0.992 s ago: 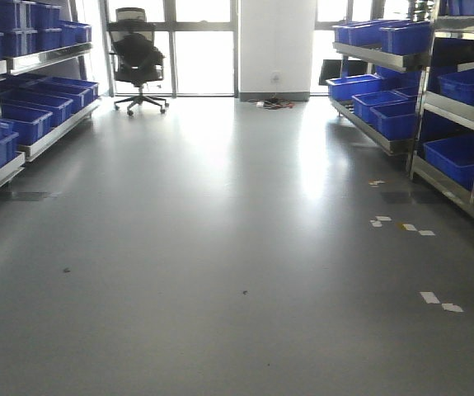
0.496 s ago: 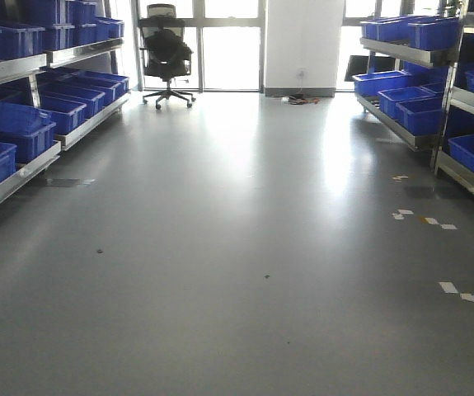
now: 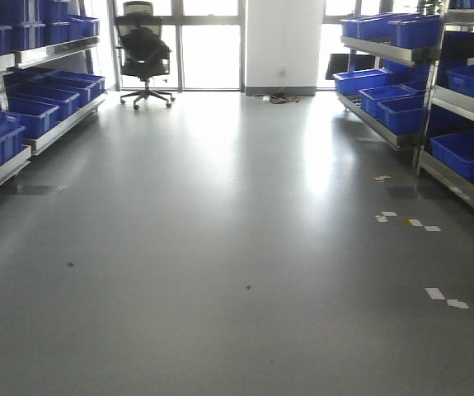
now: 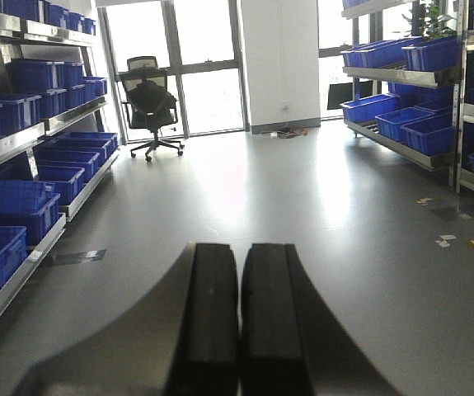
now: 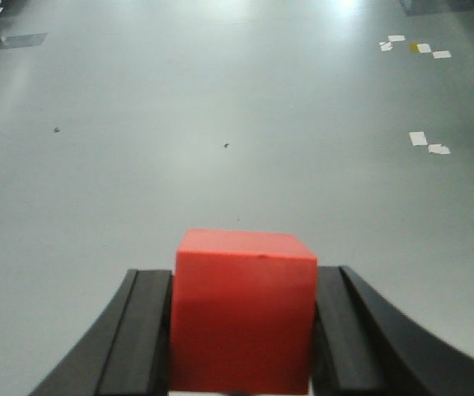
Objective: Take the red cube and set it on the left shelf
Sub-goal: 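Drive the base to the shelf of blue crates holding the red cube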
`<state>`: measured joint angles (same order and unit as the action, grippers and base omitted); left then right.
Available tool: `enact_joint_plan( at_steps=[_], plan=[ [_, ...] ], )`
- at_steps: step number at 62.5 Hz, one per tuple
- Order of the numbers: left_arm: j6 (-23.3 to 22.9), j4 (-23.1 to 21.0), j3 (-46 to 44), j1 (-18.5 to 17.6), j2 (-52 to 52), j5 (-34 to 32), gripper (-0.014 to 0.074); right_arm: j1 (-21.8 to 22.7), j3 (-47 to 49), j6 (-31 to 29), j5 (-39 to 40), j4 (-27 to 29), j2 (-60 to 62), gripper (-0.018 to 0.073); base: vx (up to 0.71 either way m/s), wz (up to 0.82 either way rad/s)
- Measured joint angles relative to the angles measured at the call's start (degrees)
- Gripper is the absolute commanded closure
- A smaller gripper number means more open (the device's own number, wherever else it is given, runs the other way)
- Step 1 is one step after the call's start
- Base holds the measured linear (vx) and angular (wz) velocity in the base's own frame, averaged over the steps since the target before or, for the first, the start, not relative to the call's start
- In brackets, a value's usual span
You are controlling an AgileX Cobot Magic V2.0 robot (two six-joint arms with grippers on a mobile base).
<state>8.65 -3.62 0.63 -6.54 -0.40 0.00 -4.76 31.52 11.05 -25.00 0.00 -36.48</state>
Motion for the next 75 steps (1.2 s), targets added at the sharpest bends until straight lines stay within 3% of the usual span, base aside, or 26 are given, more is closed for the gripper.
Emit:
enact_joint_plan(
  at_steps=[75],
  plan=[
    [0.00, 0.00, 0.00, 0.00, 0.00, 0.00, 0.0491, 0.00, 0.00, 0.00, 0.00, 0.00, 0.14, 0.0492, 0.48, -0.04]
  ],
)
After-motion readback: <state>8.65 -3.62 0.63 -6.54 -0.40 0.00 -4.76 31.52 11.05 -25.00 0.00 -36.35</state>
